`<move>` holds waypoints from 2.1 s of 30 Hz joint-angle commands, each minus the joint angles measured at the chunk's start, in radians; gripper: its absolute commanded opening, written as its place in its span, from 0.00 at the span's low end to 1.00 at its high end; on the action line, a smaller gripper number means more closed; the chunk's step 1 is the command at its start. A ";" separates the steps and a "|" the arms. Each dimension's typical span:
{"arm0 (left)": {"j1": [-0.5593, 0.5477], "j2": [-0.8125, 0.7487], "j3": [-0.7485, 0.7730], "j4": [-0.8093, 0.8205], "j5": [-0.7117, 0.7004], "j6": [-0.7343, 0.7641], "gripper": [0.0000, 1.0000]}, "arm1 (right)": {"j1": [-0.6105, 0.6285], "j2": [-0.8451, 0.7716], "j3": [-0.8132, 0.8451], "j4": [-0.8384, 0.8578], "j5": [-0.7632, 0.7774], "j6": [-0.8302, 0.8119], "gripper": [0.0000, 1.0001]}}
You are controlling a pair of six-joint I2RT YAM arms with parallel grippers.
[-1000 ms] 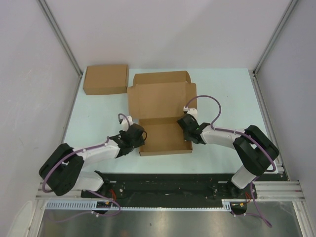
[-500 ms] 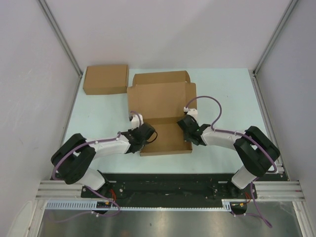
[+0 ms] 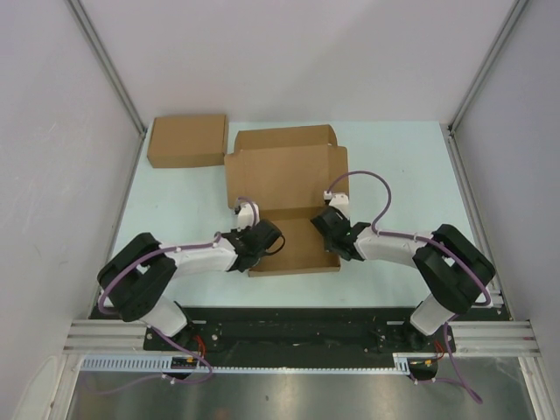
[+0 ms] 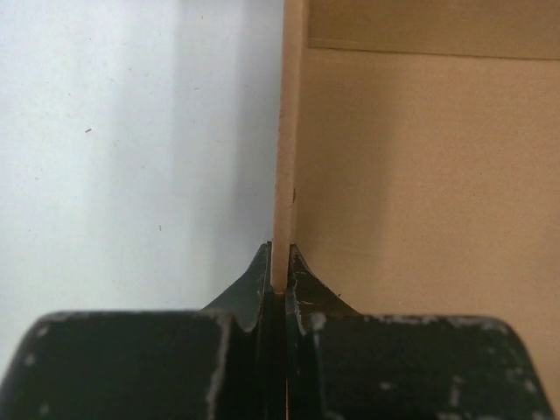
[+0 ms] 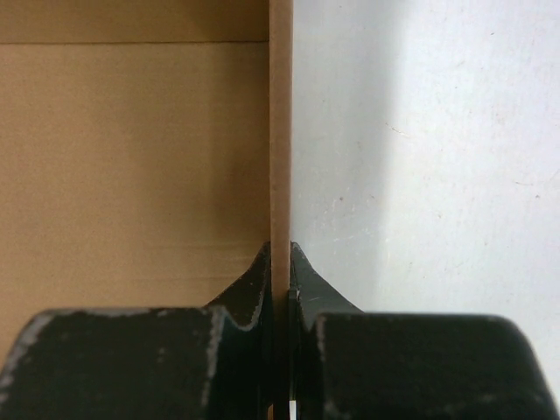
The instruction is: Fold the paper box
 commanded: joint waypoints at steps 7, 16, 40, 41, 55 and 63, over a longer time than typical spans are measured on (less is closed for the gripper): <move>-0.026 0.070 0.060 -0.081 -0.078 -0.094 0.09 | 0.059 0.013 -0.023 -0.064 -0.010 0.057 0.34; -0.026 -0.025 0.071 -0.117 -0.085 -0.082 0.48 | 0.042 -0.134 0.020 -0.135 -0.003 0.047 0.65; -0.026 -0.140 0.020 -0.118 -0.077 -0.100 0.00 | 0.054 -0.165 0.048 -0.169 -0.019 0.045 0.00; -0.026 -0.139 0.022 -0.115 -0.075 -0.100 0.00 | 0.057 -0.160 0.046 -0.167 -0.019 0.047 0.00; -0.060 -0.068 0.048 -0.075 -0.057 -0.095 0.00 | 0.108 -0.073 0.048 -0.114 -0.046 0.077 0.00; -0.071 -0.033 0.062 -0.063 -0.054 -0.097 0.00 | 0.128 -0.025 0.049 -0.091 -0.068 0.090 0.00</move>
